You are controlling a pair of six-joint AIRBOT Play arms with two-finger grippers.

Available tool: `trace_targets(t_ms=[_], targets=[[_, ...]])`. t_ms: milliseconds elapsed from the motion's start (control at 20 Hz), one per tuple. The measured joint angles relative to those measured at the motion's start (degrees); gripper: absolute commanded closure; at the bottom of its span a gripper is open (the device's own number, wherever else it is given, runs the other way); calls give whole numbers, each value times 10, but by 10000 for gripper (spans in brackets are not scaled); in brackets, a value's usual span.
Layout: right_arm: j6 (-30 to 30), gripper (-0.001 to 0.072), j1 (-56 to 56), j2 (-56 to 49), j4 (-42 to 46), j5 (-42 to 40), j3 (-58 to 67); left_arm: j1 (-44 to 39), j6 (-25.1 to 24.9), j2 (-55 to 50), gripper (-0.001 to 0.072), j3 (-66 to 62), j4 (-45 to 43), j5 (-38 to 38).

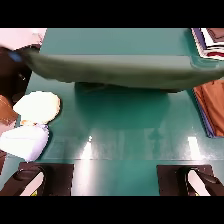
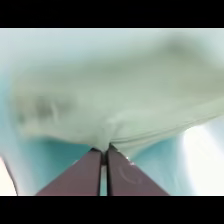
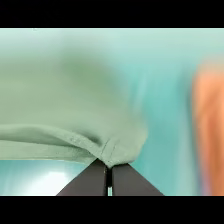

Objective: Fold the shirts.

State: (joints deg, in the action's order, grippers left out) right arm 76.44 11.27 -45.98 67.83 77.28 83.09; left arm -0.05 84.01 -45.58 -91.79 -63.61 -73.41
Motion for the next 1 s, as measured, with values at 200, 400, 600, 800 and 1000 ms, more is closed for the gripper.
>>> trace_targets(t_ms=[200, 400, 600, 800, 1000], targets=[[0, 696, 0, 3, 40, 0, 193, 0, 26, 5, 686, -201, -10, 8], [7, 696, 0, -21, 61, 14, 319, 0, 49, 5, 686, -301, -18, 44], [15, 696, 0, -57, 66, 37, 338, 0, 58, -25, 684, -290, -25, 43], [19, 696, -18, -130, 70, 68, 266, 0, 59, -105, 683, -183, -33, 3], [20, 696, -54, -249, 75, 82, 179, 0, 50, -231, 683, -72, -39, -14]])
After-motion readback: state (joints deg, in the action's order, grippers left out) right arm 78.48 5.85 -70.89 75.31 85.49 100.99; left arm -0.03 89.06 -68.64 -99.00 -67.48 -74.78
